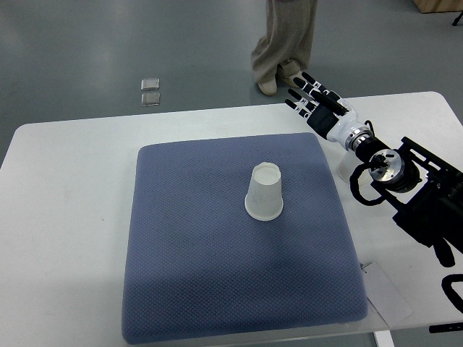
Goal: Stack paper cups
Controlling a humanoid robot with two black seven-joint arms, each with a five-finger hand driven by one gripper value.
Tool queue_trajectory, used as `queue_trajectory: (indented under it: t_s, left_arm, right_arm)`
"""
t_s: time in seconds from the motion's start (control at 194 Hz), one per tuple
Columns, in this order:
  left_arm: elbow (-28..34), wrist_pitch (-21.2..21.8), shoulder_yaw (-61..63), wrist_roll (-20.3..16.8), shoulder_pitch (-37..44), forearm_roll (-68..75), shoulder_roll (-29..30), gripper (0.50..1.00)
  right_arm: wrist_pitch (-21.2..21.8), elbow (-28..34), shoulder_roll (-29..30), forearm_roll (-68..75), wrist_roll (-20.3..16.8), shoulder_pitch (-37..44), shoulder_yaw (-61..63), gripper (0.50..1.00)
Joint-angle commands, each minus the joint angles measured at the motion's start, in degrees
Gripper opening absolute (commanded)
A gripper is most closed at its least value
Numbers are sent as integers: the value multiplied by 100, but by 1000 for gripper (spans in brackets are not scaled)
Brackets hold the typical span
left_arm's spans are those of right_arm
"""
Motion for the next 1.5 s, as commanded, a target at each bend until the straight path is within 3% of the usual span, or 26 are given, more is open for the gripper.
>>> queue_trajectory:
  t_s: [0.0,0.676,0.805,1.027,1.197,1.31,1.496]
  left_arm:
    - [2,0,0,-8,7,-3,0,1000]
    - [55,0,-9,0,-2,-11,0,1000]
    - [46,0,-9,0,-2,-11,0,1000]
    - [55,0,-9,0,-2,-11,0,1000]
    - [55,0,-9,0,-2,-11,0,1000]
    - [55,0,-9,0,-2,-11,0,1000]
    - [55,0,-9,0,-2,-11,0,1000]
  right_arm:
    - [-1,0,10,0,0,0,0,915]
    - [34,61,-218,-272,-27,150,-141,915]
    - [166,79,-403,-905,-352,413,-404,915]
    - [570,149,-1308,-1925,-589,1283,-1837,915]
    - [1018,624,-2345,-2232,-738,2250,-3357,915]
    - [1572,1010,-2977,-2759,-756,3111,-4429,917]
    - [2152,1652,-3514,-3603,-1108,4351,-5880,926]
